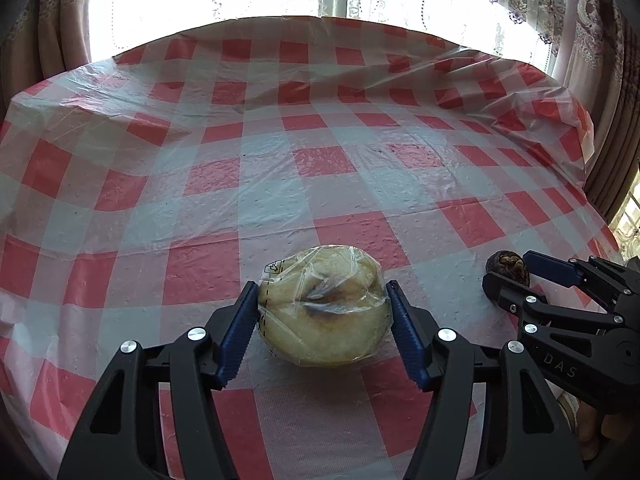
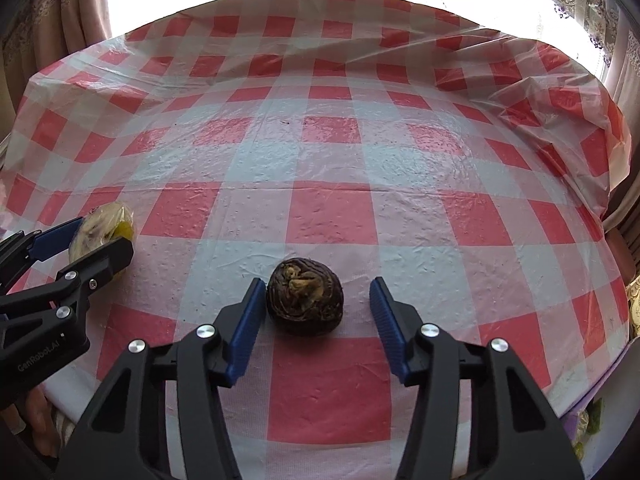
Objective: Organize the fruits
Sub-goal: 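Grasp the wrapped pale apple half with the left gripper while the right gripper grasps the dark fruit, then carry the wrapped apple half and dark fruit over the white box with both grippers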
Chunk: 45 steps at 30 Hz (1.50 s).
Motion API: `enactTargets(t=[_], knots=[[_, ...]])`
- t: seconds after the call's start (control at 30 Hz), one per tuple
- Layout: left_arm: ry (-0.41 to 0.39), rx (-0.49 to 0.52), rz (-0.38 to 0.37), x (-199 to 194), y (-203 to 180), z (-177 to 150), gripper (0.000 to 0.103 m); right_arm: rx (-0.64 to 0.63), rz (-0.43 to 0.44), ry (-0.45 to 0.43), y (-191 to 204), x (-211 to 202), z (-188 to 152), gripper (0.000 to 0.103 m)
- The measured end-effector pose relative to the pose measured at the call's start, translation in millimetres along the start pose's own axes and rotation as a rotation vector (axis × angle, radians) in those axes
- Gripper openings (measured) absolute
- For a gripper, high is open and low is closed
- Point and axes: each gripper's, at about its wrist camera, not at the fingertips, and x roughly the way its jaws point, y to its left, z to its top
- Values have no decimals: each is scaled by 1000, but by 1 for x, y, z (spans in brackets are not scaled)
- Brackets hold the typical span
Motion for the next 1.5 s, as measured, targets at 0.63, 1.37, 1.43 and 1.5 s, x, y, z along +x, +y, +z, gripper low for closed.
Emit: enactTargets(t=[0.63,1.37,1.43,1.5], knots=[[15,3,40,-14,1,-9,62,-23,33,13,7,-19,-17,38],[54,36,1,-68,-19,-25,62,16,97,-17,-12,-73,-43,37],[50,46,-2,-71,-24,-25,62,22,95,-21,-16,-78,-46,37],[47,55,-7,-75,-30,-25,62,30,89,-23,-21,-83,-48,37]])
